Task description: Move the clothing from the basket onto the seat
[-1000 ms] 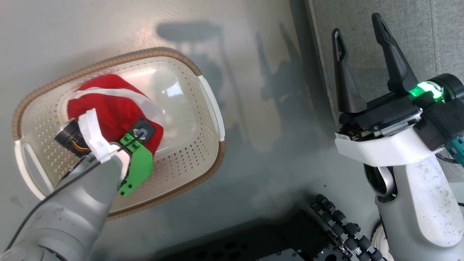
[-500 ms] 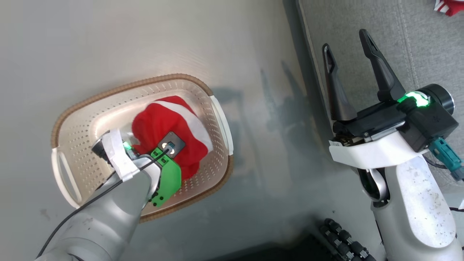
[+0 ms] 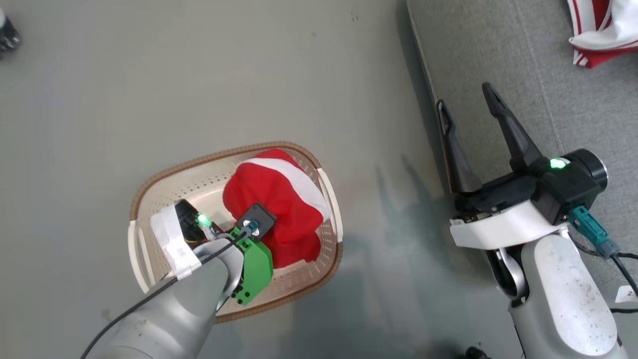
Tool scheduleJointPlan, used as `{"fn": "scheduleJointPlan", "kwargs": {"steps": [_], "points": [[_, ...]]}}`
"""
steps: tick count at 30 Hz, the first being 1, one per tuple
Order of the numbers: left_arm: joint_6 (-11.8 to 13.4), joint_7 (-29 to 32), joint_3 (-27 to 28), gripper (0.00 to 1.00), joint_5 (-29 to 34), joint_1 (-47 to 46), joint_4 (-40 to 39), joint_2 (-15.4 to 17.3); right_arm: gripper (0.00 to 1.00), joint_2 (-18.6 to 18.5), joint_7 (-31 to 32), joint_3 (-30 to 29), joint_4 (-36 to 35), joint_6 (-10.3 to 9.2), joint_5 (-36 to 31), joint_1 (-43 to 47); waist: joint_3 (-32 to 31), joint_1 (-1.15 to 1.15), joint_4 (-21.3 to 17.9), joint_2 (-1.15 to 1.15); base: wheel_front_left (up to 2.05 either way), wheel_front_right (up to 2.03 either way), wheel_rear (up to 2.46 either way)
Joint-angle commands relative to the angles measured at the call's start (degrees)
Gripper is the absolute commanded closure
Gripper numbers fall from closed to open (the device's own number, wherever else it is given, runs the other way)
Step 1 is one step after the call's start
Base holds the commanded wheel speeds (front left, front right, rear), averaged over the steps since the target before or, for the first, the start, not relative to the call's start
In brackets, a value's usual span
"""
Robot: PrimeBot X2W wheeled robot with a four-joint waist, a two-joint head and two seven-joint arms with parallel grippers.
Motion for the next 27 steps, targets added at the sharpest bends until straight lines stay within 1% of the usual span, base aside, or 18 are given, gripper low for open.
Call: {"fn": "scheduleJointPlan", "kwargs": {"steps": [1, 5, 11, 13, 17, 27], "points": [[-0.1, -0.6, -0.1, 1.00, -0.8, 1.1, -0.9, -0.3, 0.00, -0.2, -0.1, -0.3, 0.4, -0.06, -0.1, 1.4, -5.5, 0.00, 2.6, 0.49, 0.00, 0.00, 0.00], [-0.2, -0.9, -0.2, 1.00, -2.4, 2.8, -3.5, -0.3, 0.00, -0.2, -0.1, -0.9, 1.5, -0.06, -0.2, 3.3, -9.2, 0.00, 3.6, 0.49, 0.00, 0.00, 0.00], [-0.2, -0.9, 2.5, 1.00, -3.3, 4.9, -10.4, 1.4, 0.00, -0.2, -0.1, -1.7, 2.9, -0.06, -0.5, 6.0, -13.8, 0.00, 4.9, 0.49, 0.00, 0.00, 0.00], [-0.1, -0.9, 3.7, 1.00, -3.4, 5.7, -12.6, 1.7, 0.00, -0.2, -0.1, -2.0, 3.3, -0.06, -0.5, 6.9, -15.3, 0.00, 5.4, 0.49, 0.00, 0.00, 0.00], [0.9, -1.0, 7.2, 1.00, -3.6, 7.5, -17.5, 2.1, 0.00, -0.2, -0.1, -2.2, 4.0, -0.06, -0.4, 8.7, -18.0, 0.00, 6.1, 0.49, 0.00, 0.00, 0.00], [1.9, -1.0, 15.1, 1.00, -1.3, 10.6, -29.1, 3.4, 0.00, -0.2, -0.1, -1.6, 5.6, -0.06, 0.7, 11.9, -23.5, 0.00, 6.9, 0.49, 0.00, 0.00, 0.00]]}}
